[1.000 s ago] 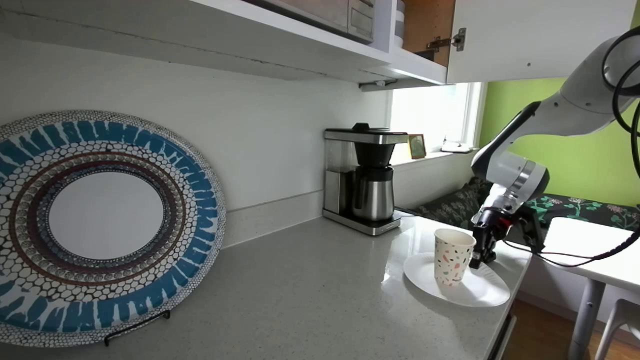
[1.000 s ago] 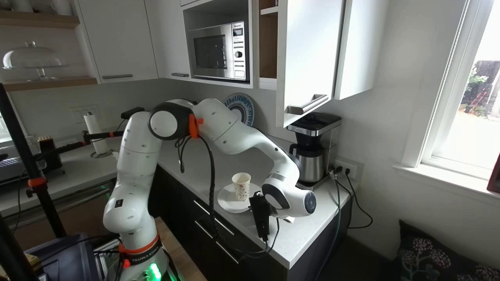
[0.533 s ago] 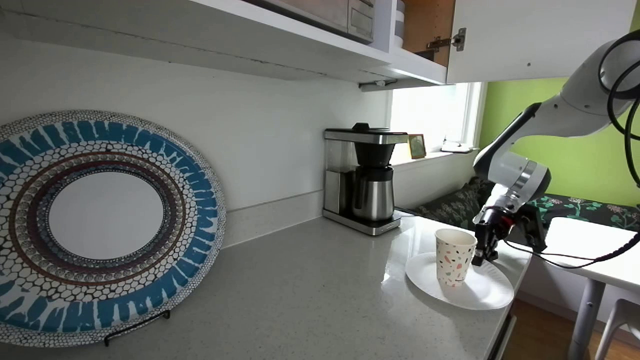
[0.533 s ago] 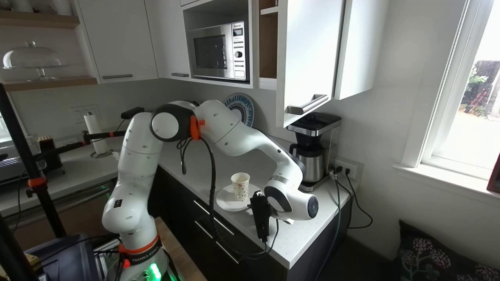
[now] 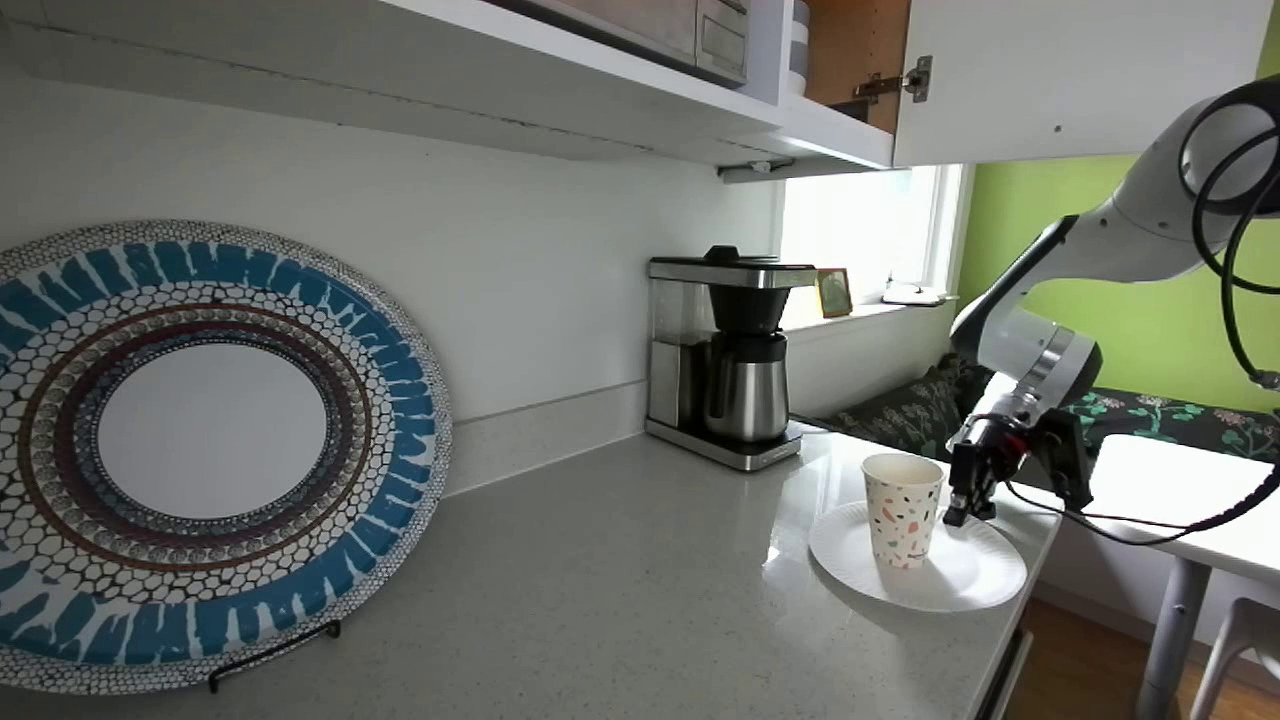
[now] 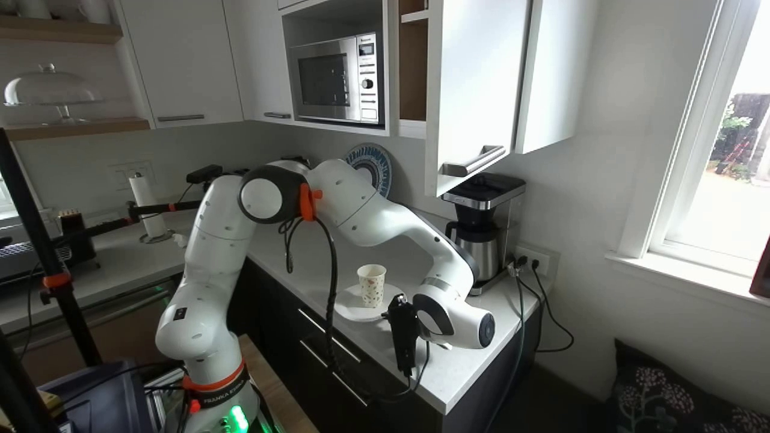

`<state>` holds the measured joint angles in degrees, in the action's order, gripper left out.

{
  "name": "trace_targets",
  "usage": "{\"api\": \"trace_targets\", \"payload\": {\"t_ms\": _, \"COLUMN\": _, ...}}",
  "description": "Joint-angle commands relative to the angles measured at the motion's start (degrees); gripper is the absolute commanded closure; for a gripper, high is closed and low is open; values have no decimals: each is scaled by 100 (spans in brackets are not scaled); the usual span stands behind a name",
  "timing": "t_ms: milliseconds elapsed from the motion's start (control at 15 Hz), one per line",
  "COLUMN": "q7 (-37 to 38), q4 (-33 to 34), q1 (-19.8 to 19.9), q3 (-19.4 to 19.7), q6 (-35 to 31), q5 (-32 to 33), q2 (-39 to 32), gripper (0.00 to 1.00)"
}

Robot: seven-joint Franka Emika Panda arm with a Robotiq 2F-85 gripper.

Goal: Pick up the paper towel with a cup on top and put it in the bottom right shelf of the top wall cabinet

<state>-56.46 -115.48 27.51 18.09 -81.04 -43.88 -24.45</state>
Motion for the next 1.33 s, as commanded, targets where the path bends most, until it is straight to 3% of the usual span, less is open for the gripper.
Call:
{"api": "trace_targets", "payload": {"t_ms": 0, "q7": -185, "q4": 201, "q1": 166, "q3": -86, "q6": 246, "q5": -162, "q2": -230, "gripper": 100}}
{"api": "trace_targets", "payload": {"t_ms": 1267, "q7": -849, "q4": 614, "q1": 470, "q3": -51, "q6": 1405, "q5": -590, "q2": -528, "gripper": 100}}
